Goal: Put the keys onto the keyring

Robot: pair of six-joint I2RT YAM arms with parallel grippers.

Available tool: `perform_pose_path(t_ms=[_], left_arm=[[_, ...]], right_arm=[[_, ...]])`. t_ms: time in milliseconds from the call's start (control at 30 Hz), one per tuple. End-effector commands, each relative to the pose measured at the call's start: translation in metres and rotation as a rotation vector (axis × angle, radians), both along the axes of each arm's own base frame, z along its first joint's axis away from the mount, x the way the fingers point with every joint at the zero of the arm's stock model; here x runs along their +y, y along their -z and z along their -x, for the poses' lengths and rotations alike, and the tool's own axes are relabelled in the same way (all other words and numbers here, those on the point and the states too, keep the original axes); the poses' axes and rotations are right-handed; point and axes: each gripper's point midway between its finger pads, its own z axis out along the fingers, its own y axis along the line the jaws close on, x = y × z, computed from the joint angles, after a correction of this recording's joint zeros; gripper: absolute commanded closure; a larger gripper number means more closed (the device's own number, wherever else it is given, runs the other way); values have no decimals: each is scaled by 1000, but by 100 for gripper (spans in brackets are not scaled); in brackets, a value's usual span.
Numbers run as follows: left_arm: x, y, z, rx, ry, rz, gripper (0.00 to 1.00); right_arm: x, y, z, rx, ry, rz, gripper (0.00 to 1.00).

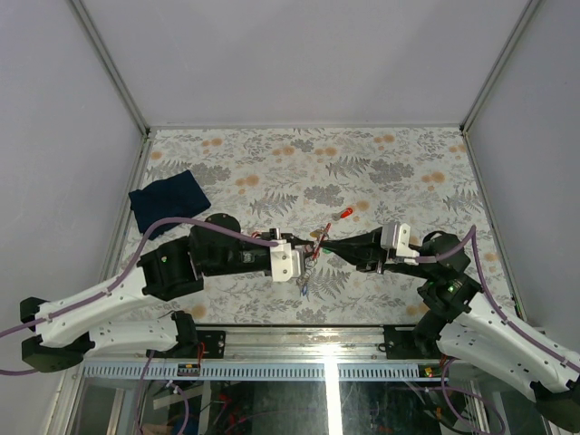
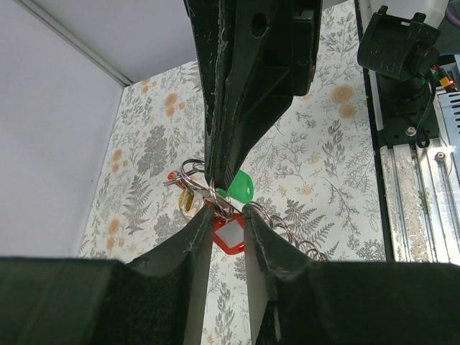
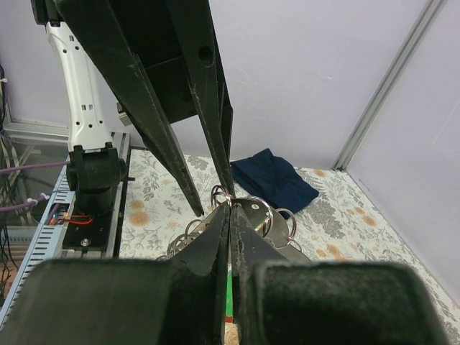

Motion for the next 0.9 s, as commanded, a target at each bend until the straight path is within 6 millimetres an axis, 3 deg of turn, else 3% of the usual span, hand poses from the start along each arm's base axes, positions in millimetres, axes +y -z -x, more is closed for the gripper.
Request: perform_pose_path(t_ms=[0, 267, 500, 667, 867], left_arm=[[-7, -14, -3, -6, 6, 61, 78], [-12, -14, -2, 0, 22, 57, 79], [-15, -15, -5, 0, 22, 58, 100], [-15, -17, -7, -2, 15, 61, 100], [-14, -19, -10, -7, 11, 76, 100]], right_arm=[[-10, -51, 10, -111, -2, -121, 100], [-10, -48, 12, -110, -12, -115, 100], [-9, -44, 14, -111, -23, -98, 100], [-13, -45, 15, -123, -4, -99, 99], [-24, -46, 14, -144, 50, -88, 74]])
